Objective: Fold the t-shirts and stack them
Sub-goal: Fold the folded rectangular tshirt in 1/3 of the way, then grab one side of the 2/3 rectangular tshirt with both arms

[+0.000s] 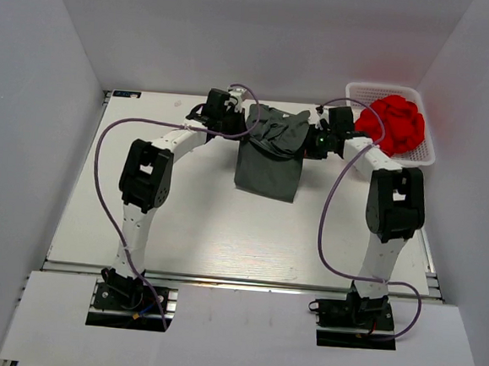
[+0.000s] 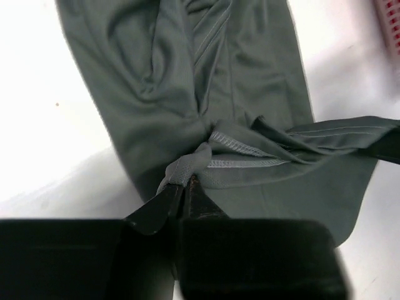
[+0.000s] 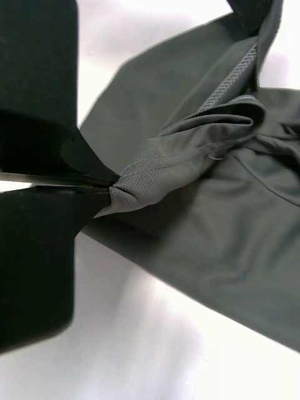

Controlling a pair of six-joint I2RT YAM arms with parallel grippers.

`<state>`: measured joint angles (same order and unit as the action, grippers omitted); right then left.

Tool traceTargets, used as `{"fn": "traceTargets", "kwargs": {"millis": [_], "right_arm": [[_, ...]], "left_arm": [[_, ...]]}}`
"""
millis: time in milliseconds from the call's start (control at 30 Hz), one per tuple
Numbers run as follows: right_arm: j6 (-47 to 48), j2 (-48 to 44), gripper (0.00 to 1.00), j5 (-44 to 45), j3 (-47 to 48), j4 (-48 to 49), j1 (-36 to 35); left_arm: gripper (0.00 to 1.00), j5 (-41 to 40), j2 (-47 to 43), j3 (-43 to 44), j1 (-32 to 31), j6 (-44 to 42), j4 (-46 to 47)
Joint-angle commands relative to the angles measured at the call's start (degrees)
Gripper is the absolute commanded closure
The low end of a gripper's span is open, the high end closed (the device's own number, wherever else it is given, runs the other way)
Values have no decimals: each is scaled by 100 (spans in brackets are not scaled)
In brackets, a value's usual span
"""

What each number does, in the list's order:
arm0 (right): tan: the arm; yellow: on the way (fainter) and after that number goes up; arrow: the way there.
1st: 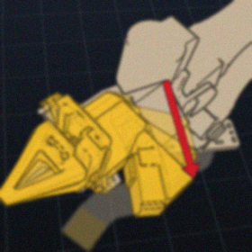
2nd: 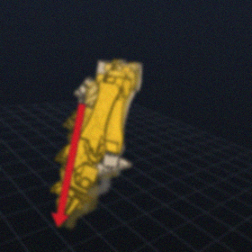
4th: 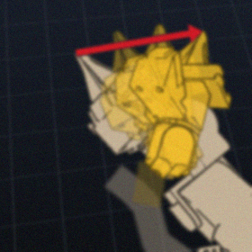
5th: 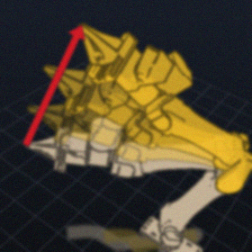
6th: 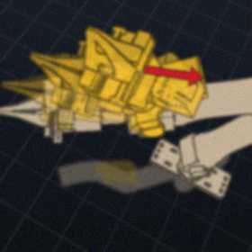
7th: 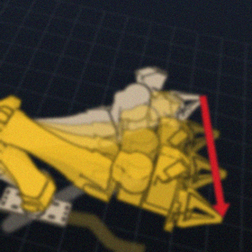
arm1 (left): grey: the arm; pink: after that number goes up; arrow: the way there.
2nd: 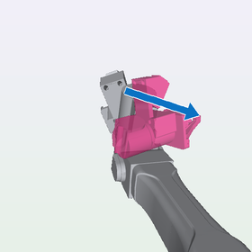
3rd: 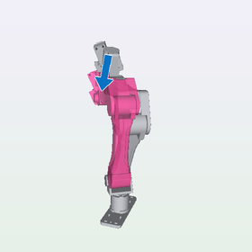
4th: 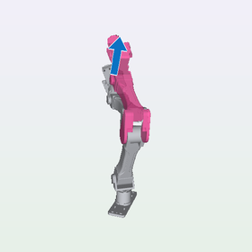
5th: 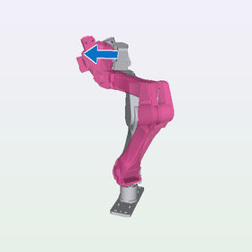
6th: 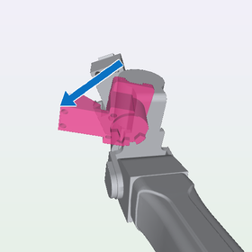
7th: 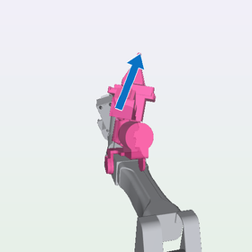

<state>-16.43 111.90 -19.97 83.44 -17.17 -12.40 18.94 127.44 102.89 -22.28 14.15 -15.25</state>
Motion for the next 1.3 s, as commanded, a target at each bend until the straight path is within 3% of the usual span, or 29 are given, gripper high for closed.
{"fn": "traceTargets", "kwargs": {"millis": [0, 33, 67, 100, 133, 167, 200, 267, 367, 567, 733, 867, 1033, 1233, 1267], "right_arm": [[175, 357, 100, -174, 513, 477, 167], [175, 559, 95, -226, 637, 495, 177], [157, 666, 74, -271, 934, 391, 220], [140, 928, 60, -410, 1216, 390, 282], [114, 1000, 46, -551, 1323, 364, 326], [105, 1044, 19, -622, 1559, 372, 344], [148, 1184, 10, -692, 1805, 303, 414], [245, 1220, 10, -877, 2114, 179, 432], [473, 950, 10, -1018, 1967, 12, 388], [290, -27, 10, -1211, -122, 758, 353], [70, -668, 10, -1097, -1127, 899, 353], [-150, -1073, 10, -1229, -2129, 1058, 309], [-230, -1091, 11, -1352, -2587, 1171, 230], [-431, -635, 27, -1475, -2631, 1409, 72], [-440, -573, 33, -1484, -2631, 1444, 19]], "left_arm": [[83, 540, 113, 126, 145, -237, 941], [71, 662, 210, 195, 198, -237, 1110], [35, 716, 333, 344, 198, -238, 1138], [2, 803, 508, 607, 268, -238, 946], [0, 1083, 945, 1323, 347, -238, 736], [0, 1190, 1158, 1713, 347, -290, 525], [0, 1269, 1335, 2073, 408, -290, 105], [0, 1463, 1529, 2700, 470, -343, -127], [0, 1701, 1136, 2062, 471, -413, 117], [0, 1350, -315, -204, 401, -694, 373], [0, 1436, -500, -673, 347, -870, -197], [0, 1429, -860, -1734, 287, -923, -41], [14, 1270, -1256, -2764, 224, -870, 302], [41, 1340, -1089, -2818, 31, -984, 303], [46, 1401, -994, -2818, -21, -985, 303]]}}
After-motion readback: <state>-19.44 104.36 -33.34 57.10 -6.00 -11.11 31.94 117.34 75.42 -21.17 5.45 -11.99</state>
